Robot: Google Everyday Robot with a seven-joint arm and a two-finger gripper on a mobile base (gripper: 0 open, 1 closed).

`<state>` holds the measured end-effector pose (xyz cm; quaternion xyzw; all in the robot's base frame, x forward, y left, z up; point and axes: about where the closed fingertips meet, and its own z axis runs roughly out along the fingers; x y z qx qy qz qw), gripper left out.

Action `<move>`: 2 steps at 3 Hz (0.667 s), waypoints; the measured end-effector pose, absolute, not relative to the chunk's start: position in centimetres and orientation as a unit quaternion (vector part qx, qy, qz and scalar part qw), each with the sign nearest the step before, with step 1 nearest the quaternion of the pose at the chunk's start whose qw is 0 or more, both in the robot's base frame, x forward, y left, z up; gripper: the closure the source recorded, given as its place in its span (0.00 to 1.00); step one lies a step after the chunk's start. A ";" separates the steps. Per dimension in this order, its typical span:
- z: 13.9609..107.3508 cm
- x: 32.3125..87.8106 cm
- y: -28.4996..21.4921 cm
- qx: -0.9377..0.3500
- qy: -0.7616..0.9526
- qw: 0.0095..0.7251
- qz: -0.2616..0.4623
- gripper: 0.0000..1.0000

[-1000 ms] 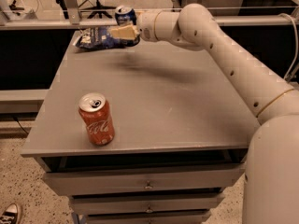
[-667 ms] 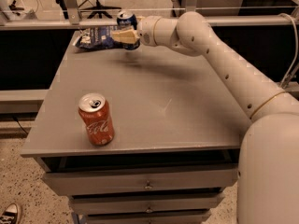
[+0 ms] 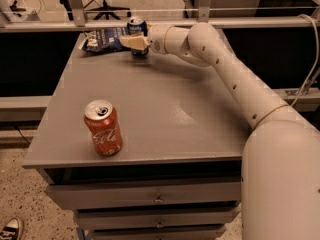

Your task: Move pepsi can near blue chip bag

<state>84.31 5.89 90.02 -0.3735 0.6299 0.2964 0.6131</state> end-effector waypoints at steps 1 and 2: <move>89.4 85.1 5.7 -0.369 0.630 0.614 0.301 0.39; 89.0 85.6 5.3 -0.367 0.631 0.614 0.300 0.16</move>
Offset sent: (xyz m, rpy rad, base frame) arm 0.0198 -0.0192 -0.0118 0.0118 0.0082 -0.0203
